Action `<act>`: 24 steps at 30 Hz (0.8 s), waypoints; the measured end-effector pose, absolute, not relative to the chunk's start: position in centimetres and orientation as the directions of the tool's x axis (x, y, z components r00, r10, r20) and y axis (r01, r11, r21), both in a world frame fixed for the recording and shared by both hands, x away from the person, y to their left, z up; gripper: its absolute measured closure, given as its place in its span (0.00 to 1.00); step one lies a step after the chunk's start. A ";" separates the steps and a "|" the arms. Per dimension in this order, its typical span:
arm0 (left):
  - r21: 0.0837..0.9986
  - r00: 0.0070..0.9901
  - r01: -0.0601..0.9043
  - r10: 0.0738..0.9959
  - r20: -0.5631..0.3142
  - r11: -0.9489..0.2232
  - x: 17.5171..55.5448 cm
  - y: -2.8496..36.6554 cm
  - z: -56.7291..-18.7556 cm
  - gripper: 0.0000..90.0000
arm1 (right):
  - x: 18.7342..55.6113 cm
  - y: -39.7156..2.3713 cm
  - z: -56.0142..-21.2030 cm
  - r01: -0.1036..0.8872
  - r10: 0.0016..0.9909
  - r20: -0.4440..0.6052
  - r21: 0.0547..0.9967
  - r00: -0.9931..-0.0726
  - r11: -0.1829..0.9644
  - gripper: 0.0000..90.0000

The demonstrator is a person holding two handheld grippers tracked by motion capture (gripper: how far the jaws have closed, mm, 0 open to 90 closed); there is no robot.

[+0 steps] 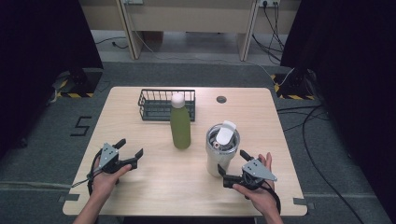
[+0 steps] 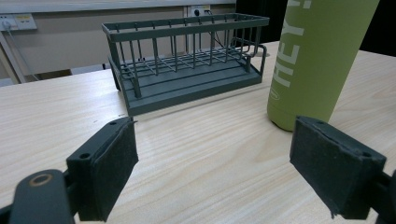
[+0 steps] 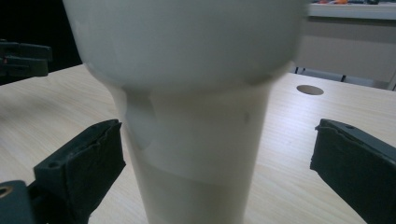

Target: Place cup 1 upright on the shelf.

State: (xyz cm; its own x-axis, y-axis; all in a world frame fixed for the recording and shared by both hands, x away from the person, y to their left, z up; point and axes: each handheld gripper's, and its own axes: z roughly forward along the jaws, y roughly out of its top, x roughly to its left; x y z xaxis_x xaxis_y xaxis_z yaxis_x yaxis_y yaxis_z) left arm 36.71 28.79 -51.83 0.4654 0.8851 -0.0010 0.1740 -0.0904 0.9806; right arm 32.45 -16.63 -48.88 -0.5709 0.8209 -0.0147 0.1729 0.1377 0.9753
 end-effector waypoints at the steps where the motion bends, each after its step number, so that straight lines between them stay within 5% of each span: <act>1: 0.980 0.465 0.175 0.885 -0.001 -0.091 36.7 28.8 -51.9 0.16 | 32.6 -16.4 -48.9 0.173 0.820 -0.016 0.975 -0.572 0.140 0.03; 24: 0.980 0.474 0.177 0.881 -0.005 -0.090 36.7 28.8 -52.0 0.16 | 35.4 -13.0 -48.5 0.136 0.820 -0.050 0.978 -0.569 0.155 0.10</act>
State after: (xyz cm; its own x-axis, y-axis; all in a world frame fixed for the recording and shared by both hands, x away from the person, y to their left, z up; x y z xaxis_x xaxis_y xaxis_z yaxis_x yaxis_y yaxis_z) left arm 36.72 28.80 -51.99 0.4738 0.8806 -0.0046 0.1771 -0.0901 0.9801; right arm 35.39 -12.96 -48.52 -0.5695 0.8205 -0.0504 0.1364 0.1548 0.9785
